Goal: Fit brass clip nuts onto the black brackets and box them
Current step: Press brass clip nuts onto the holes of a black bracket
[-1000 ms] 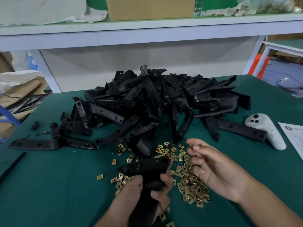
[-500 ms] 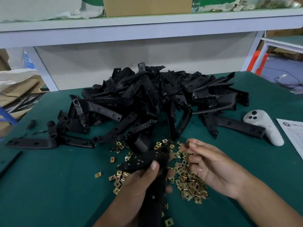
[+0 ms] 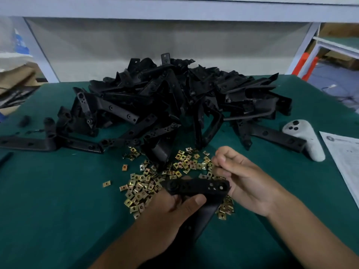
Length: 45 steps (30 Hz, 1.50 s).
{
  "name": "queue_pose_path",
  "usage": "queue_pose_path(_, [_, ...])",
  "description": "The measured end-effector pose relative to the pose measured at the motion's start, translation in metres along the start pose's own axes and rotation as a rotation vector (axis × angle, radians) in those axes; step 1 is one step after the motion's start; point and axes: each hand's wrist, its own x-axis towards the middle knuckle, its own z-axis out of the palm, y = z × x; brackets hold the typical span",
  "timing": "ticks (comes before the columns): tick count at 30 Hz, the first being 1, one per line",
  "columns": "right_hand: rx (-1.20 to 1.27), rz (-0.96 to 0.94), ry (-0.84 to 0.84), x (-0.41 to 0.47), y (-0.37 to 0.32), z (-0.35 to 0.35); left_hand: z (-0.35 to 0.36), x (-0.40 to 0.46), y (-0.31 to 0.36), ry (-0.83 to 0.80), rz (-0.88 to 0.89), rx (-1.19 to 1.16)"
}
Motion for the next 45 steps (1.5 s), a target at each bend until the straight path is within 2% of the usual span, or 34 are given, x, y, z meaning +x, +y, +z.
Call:
queue_pose_path(5, [-0.170,-0.031,0.014,-0.006,-0.002,0.009,0.001,0.000,-0.007,-0.075,0.025,0.205])
queue_pose_path(12, [-0.339,0.005,0.001,-0.013,-0.002,0.017,0.002,0.002,-0.014,-0.004,0.233,0.540])
queue_pose_path(18, [-0.386,-0.036,-0.042,-0.015,-0.001,0.020,0.006,0.002,-0.015,-0.009,0.205,0.554])
queue_pose_path(35, [-0.489,-0.053,0.005,-0.016,0.001,0.024,0.006,0.004,-0.017,0.013,0.357,0.650])
queue_pose_path(45, [-0.554,-0.107,0.024,-0.015,0.001,0.024,0.006,0.002,-0.021,0.064,0.274,0.549])
